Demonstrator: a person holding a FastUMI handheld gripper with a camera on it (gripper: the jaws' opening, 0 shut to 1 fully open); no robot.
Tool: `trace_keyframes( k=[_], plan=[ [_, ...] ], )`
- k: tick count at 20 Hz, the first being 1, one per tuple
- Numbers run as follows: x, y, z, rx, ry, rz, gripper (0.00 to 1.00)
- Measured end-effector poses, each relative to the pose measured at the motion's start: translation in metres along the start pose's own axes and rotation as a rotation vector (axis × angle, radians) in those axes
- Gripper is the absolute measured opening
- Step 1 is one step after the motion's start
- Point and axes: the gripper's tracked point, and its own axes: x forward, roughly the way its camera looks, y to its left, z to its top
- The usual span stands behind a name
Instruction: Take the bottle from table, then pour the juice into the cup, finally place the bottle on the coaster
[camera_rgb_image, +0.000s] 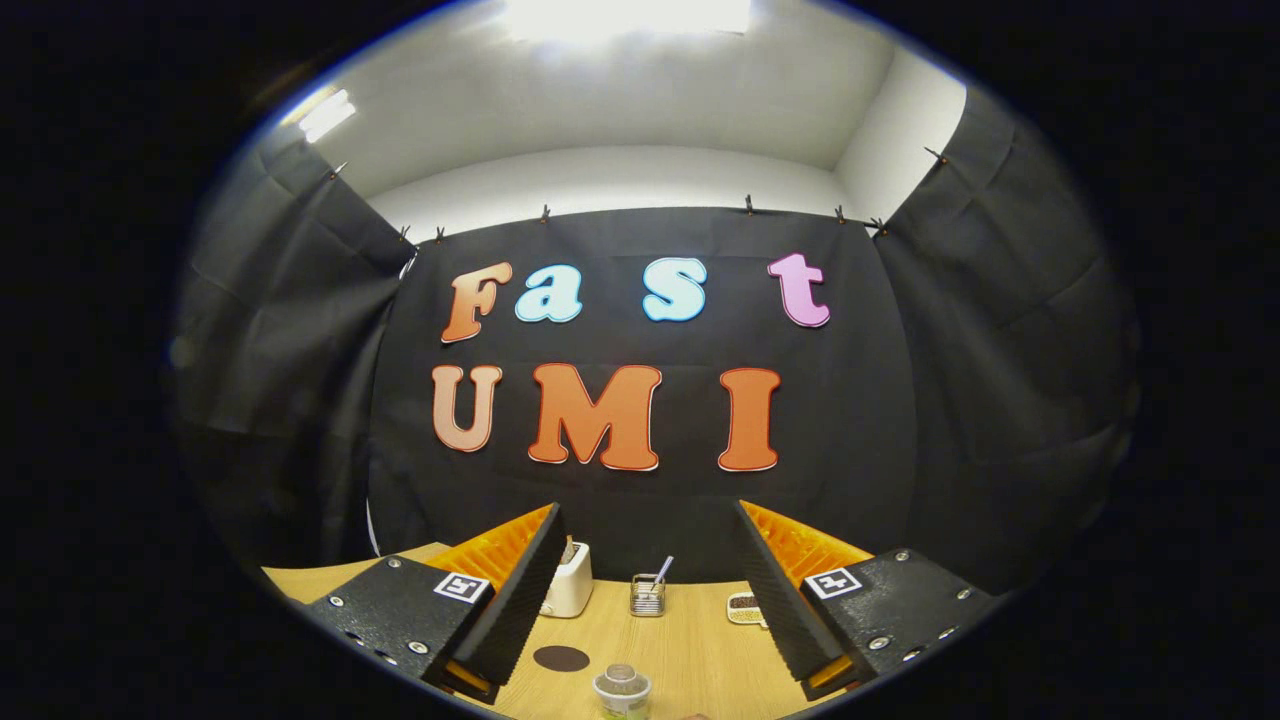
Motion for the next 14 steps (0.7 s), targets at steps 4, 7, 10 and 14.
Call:
trace_keyframes(
  k=[4, 7, 10, 14],
  plan=[
    [0.000, 0.006, 0.002, -0.009, -0.011, 0.004, 0.98],
    [0.000, 0.007, -0.002, 0.017, -0.004, 0.010, 0.99],
    [0.002, 0.007, -0.010, 0.041, 0.009, 0.018, 0.99],
    [0.004, 0.014, -0.029, 0.063, 0.032, 0.033, 0.99]
  ],
)
